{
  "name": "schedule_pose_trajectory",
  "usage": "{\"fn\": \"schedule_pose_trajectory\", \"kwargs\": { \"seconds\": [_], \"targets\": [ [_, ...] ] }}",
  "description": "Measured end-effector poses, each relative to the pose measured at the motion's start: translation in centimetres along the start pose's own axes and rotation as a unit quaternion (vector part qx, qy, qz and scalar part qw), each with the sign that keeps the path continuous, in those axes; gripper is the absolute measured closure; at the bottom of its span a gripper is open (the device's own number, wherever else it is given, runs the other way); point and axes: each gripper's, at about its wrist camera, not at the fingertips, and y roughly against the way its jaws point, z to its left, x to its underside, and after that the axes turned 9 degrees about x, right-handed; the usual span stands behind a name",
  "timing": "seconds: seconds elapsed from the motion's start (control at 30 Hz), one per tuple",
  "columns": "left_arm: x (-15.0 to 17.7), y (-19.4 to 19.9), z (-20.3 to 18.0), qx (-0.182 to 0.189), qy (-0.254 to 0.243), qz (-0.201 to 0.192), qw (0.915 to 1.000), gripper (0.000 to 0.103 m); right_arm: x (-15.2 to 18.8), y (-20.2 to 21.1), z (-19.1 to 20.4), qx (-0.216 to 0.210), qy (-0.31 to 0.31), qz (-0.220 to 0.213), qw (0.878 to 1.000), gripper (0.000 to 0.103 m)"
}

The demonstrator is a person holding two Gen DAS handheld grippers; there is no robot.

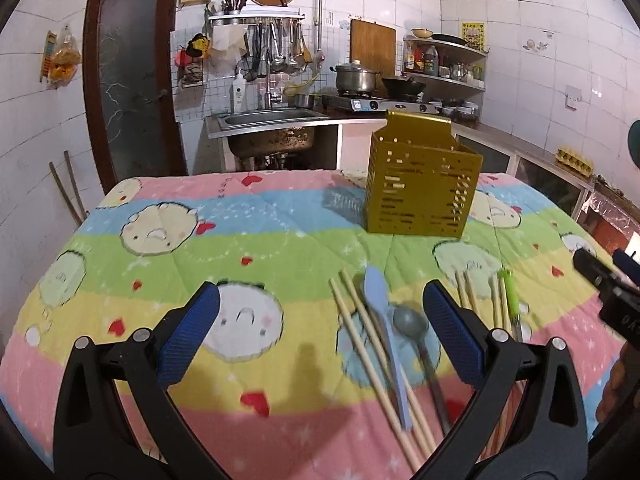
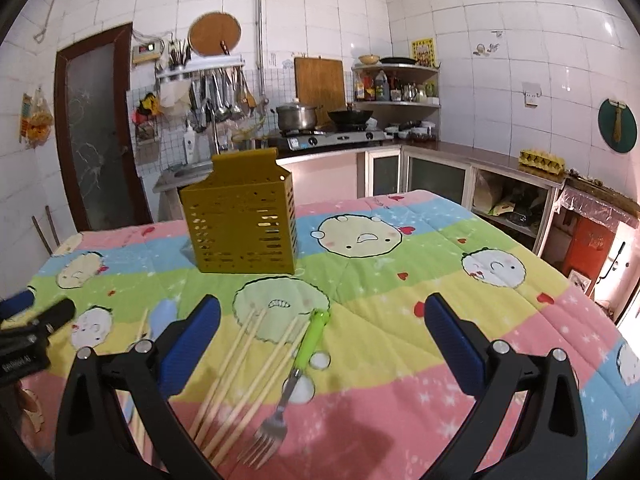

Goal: Organize utensils
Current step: 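Move the right tool to the green frog fork while the left tool approaches a wooden chopstick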

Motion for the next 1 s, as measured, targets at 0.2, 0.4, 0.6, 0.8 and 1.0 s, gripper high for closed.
{"fn": "schedule_pose_trajectory", "kwargs": {
  "seconds": [0.2,0.4,0.6,0.8,1.0],
  "targets": [
    [-2.4,-3.1,0.3,-0.007,0.012,0.013,0.9998,0.005,-1.3,-4.4,0.6,0.019,-0.004,0.05,0.999,0.004],
    [-1.7,-7.0,1.4,-0.021,0.027,0.057,0.9978,0.005,0.2,-8.2,0.7,0.056,0.0,0.087,0.995,0.004],
    [0.0,-9.3,2.9,-0.031,0.048,0.087,0.9946,0.005,1.7,-10.3,0.5,0.076,0.003,0.112,0.991,0.004],
    [1.0,-10.8,3.2,-0.034,0.043,0.116,0.9918,0.005,2.3,-11.7,0.3,0.088,-0.001,0.142,0.986,0.004],
    [1.7,-11.8,3.7,-0.033,0.053,0.144,0.9876,0.005,2.6,-12.3,0.2,0.091,-0.005,0.156,0.984,0.004]
  ]
}}
